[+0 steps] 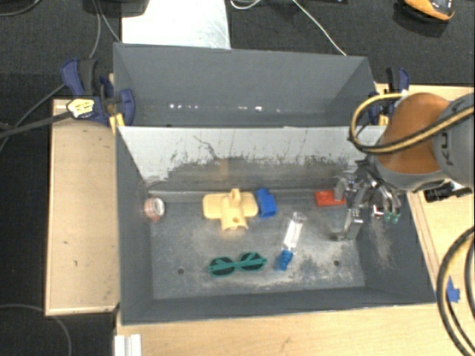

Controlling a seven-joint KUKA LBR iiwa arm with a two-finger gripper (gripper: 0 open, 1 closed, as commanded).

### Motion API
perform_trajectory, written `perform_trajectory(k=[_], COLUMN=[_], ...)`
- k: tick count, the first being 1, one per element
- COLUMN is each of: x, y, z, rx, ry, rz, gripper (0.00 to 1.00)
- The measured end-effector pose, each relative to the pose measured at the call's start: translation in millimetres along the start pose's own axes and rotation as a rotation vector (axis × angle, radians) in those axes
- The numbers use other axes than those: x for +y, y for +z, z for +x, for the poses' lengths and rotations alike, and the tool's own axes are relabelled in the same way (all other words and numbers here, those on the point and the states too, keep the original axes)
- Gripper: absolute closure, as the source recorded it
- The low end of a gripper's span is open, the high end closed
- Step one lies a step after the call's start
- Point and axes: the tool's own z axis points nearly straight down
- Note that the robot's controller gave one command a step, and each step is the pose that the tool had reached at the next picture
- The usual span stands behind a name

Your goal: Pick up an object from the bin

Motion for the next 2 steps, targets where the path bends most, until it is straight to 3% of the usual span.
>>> perform_trajectory(k=[1,2], x=[19,31], y=[-5,-5], z=[25.0,1.6], rx=[-0.015,-0.004], ry=[-0.002,0.064], rz=[0.001,-0.001], gripper=[0.0,0.0])
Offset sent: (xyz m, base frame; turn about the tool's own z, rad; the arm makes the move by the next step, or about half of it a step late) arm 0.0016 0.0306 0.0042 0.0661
